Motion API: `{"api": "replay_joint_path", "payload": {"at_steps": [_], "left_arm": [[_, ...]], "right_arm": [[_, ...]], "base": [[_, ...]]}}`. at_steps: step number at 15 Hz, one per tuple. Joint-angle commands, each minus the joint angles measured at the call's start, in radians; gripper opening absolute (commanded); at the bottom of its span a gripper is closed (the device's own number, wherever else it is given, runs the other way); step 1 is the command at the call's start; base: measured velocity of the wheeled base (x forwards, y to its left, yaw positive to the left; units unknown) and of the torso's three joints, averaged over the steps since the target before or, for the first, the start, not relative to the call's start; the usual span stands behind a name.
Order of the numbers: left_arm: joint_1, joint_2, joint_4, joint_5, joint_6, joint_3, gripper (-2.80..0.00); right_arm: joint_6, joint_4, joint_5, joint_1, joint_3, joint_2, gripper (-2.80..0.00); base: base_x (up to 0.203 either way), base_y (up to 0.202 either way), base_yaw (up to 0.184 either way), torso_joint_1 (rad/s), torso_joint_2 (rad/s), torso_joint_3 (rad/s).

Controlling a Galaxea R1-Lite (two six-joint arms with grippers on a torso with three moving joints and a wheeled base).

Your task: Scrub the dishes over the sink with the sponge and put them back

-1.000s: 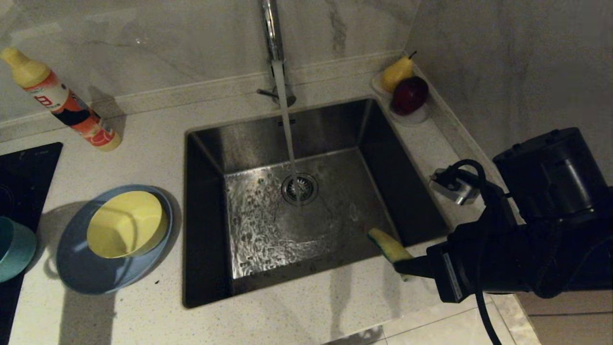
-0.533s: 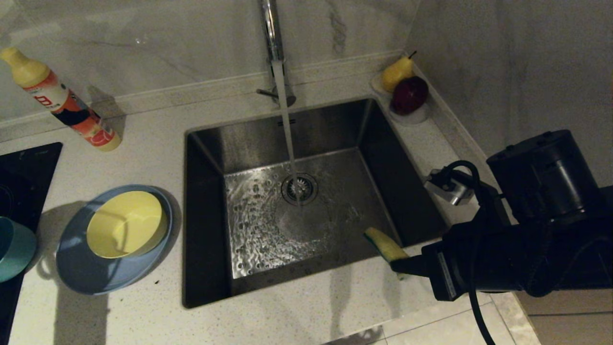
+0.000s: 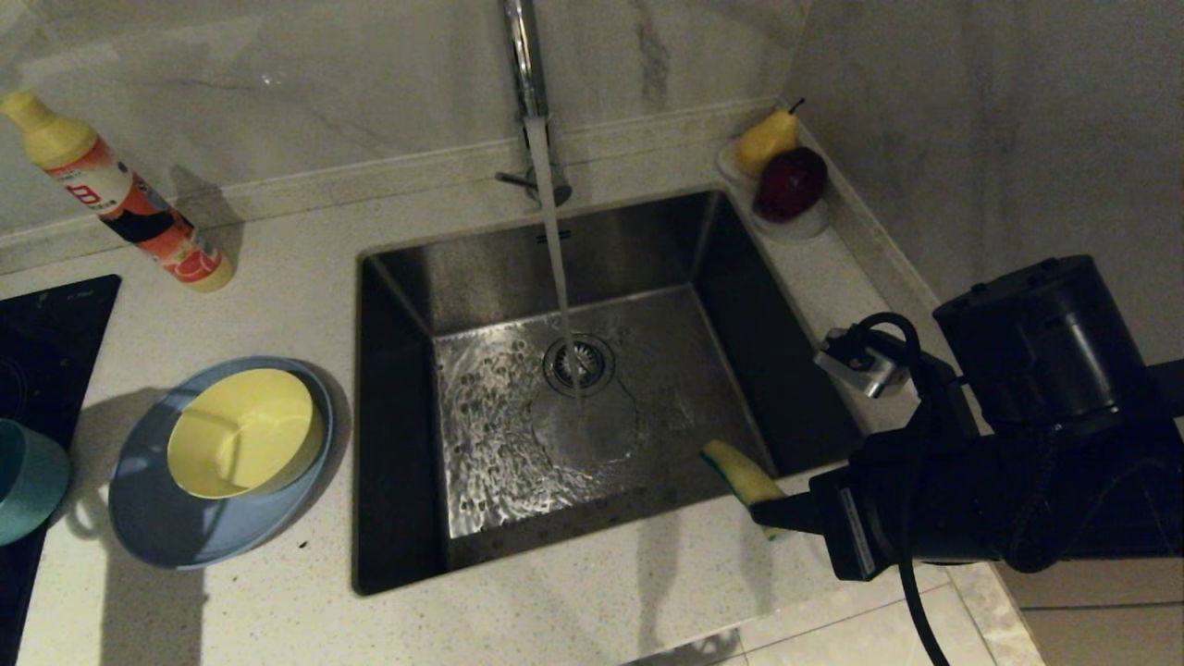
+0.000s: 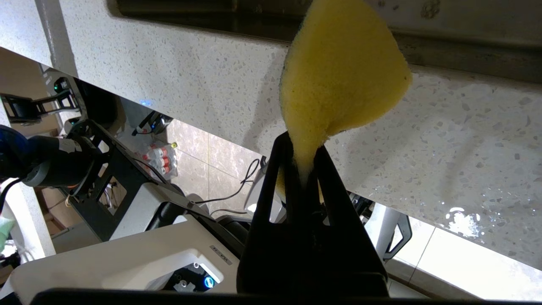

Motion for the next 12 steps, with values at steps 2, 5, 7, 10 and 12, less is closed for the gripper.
{"api": "replay_joint_path", "payload": {"at_steps": [2, 5, 7, 10, 12], "left_arm": [[0.000, 0.006, 0.003, -0.001, -0.004, -0.003, -2.80], [0.000, -0.002, 0.003, -0.003, -0.013, -0.011, -2.80], [0.000, -0.015, 0.004, -0.003, -0.016, -0.015, -2.80], [-0.001, -0.058, 0.006, -0.004, -0.043, -0.031, -2.80], [0.000, -0.099, 0.011, -0.026, -0.053, -0.031, -2.80]], "right_arm": [[0.002, 0.001, 0.001, 0.001, 0.000, 0.002, -2.80], [0.002, 0.001, 0.001, 0.001, 0.000, 0.000, -2.80], [0.004, 0.001, 0.001, 0.001, 0.001, -0.003, -2.80], [0.002, 0.003, 0.001, 0.001, 0.003, -0.014, -2.80], [0.002, 0.003, 0.001, 0.001, 0.004, -0.020, -2.80]], "base": [[0.000, 0.000, 0.000, 0.000, 0.00, 0.000], [0.000, 0.000, 0.000, 0.000, 0.00, 0.000], [0.000, 0.000, 0.000, 0.000, 0.00, 0.000], [0.000, 0.000, 0.000, 0.000, 0.00, 0.000], [0.000, 0.000, 0.000, 0.000, 0.00, 0.000]]}}
